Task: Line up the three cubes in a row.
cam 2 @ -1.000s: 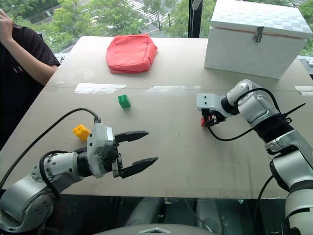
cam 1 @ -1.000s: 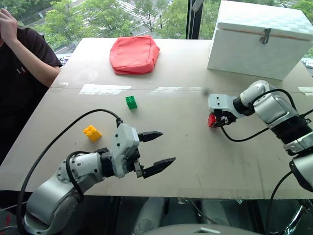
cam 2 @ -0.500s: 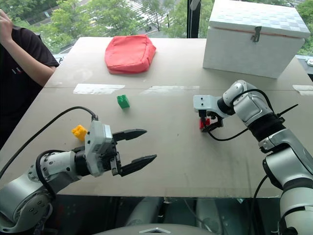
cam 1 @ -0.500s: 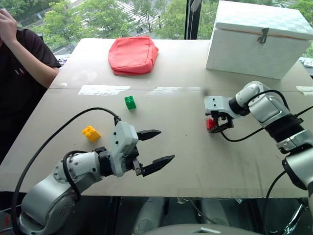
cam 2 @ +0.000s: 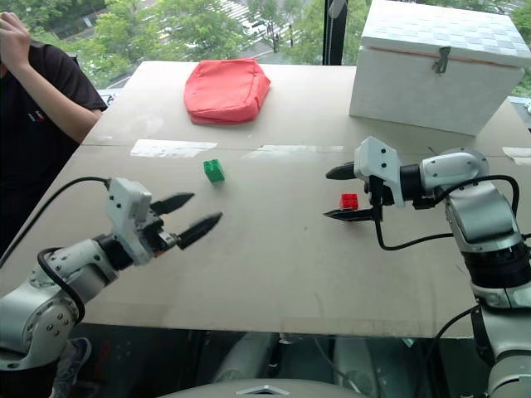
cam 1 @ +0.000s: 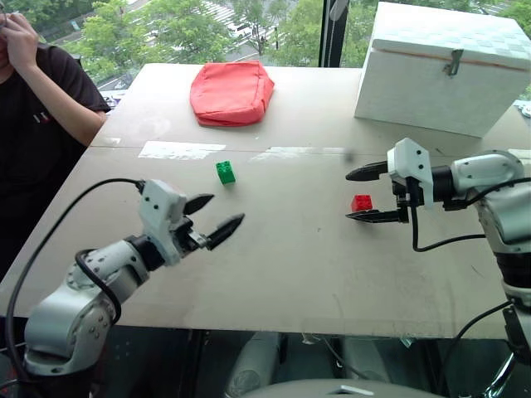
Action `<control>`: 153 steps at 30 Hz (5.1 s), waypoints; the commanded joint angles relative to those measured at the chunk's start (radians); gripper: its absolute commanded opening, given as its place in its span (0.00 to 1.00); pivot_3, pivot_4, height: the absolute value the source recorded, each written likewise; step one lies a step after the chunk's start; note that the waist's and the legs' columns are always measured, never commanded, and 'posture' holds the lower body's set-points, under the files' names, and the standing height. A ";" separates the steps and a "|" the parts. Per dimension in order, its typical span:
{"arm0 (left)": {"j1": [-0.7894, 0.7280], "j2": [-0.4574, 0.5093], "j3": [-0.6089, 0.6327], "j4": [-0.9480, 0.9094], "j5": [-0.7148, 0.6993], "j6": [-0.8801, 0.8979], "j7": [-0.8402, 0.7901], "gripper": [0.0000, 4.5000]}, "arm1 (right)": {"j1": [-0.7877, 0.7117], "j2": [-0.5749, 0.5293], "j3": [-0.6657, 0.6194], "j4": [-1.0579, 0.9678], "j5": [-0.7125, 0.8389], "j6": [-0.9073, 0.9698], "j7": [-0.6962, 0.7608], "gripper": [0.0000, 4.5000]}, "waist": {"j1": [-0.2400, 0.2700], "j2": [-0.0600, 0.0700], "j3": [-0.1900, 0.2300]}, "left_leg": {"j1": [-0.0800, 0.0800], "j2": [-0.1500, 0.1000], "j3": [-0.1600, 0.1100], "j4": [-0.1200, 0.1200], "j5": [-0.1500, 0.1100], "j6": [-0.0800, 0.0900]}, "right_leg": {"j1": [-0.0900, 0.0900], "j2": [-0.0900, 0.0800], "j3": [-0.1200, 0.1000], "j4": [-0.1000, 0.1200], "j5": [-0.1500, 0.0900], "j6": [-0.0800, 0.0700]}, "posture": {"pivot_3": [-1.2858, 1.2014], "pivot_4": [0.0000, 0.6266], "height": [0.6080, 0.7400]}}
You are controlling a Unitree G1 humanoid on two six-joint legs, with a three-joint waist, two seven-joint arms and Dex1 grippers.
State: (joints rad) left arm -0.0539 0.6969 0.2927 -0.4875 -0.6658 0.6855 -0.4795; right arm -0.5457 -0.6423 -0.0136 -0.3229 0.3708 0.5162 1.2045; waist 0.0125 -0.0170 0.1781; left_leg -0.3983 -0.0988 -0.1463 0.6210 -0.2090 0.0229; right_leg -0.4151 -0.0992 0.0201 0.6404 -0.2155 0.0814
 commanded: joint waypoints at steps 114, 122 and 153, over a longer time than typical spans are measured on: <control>-0.120 -0.104 0.174 0.065 0.279 0.071 -0.367 0.98 | 0.562 -0.115 -0.205 -0.292 0.338 -0.101 -0.269 0.87 | -0.018 -0.003 -0.001 | 0.000 0.001 0.001 0.012 -0.003 0.004 | 0.004 0.000 0.000 0.000 0.002 0.006 | 0.52 0.24 1.00; 0.078 -0.183 0.320 -0.052 0.348 0.136 -0.029 0.98 | 0.415 -0.080 -0.072 -0.185 0.320 -0.118 -0.188 0.87 | 0.007 -0.004 -0.001 | -0.001 0.000 0.001 0.012 -0.003 0.004 | 0.004 0.000 -0.001 0.000 0.003 0.006 | 0.52 0.24 1.00; -0.014 -0.709 0.061 0.050 0.586 -0.014 0.715 0.72 | 0.400 -0.158 -0.120 -0.173 0.331 -0.106 -0.127 0.87 | 0.007 -0.005 -0.002 | -0.002 0.000 0.002 0.012 -0.003 0.004 | 0.004 0.000 -0.001 -0.001 0.003 0.006 | 0.52 0.24 1.00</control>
State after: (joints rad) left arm -0.0670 -0.0007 0.3465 -0.4349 -0.0958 0.7101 0.2064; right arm -0.1450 -0.7883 -0.0963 -0.4583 0.6854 0.4127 1.0725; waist 0.0192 -0.0225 0.1763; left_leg -0.4007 -0.0991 -0.1444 0.6330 -0.2121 0.0264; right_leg -0.4108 -0.0996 0.0192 0.6392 -0.2127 0.0872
